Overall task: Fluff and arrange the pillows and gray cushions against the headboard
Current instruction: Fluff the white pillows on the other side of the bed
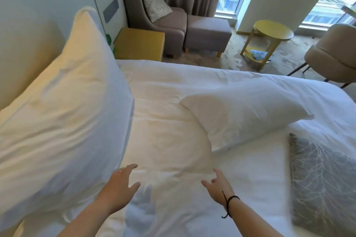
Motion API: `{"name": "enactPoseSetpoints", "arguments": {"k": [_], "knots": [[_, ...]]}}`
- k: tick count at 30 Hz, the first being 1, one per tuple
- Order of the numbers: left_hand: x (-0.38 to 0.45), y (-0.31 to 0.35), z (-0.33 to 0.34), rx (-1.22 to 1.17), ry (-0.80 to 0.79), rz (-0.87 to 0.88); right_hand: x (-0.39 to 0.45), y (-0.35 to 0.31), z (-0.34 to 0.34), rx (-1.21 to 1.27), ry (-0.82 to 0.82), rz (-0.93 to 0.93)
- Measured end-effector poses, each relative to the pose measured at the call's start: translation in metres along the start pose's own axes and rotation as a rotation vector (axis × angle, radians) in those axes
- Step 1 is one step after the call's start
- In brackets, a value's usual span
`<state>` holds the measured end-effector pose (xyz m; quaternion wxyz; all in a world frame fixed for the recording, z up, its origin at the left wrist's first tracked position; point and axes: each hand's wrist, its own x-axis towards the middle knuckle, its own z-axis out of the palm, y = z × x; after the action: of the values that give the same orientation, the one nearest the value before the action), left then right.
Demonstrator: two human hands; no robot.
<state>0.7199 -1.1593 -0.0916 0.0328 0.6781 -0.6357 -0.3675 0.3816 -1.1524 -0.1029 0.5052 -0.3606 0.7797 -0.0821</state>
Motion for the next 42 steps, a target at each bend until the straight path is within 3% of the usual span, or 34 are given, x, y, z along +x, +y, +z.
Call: {"name": "enactPoseSetpoints", "arguments": {"k": [5, 10, 13, 16, 26, 32, 37, 39, 42], "knots": [[0.046, 0.024, 0.047, 0.046, -0.003, -0.034, 0.115, 0.018, -0.049, 0.054, 0.180, -0.010], [0.069, 0.049, 0.100, 0.001, -0.021, -0.002, 0.219, 0.004, -0.085, 0.647, 0.198, 0.117], [0.073, 0.058, 0.120, 0.007, -0.020, 0.020, 0.250, -0.001, -0.088, 0.860, 0.125, 0.135], [0.073, 0.065, 0.129, 0.017, -0.028, 0.035, 0.271, 0.001, -0.087, 1.038, 0.174, 0.116], [0.088, 0.118, 0.130, -0.059, 0.036, 0.085, 0.197, 0.025, -0.079, 0.753, 0.426, 0.075], [0.083, 0.155, 0.136, -0.078, 0.030, 0.145, 0.078, 0.038, 0.014, 0.494, 0.243, 0.036], [0.068, 0.150, 0.141, -0.004, 0.063, 0.101, -0.006, 0.054, 0.102, 0.451, 0.052, 0.086], [0.062, 0.138, 0.142, 0.033, 0.072, 0.086, -0.020, 0.063, 0.104, 0.469, 0.075, 0.099], [0.061, 0.123, 0.143, 0.064, 0.040, 0.106, -0.016, 0.080, 0.069, 0.412, 0.263, 0.062]]}}
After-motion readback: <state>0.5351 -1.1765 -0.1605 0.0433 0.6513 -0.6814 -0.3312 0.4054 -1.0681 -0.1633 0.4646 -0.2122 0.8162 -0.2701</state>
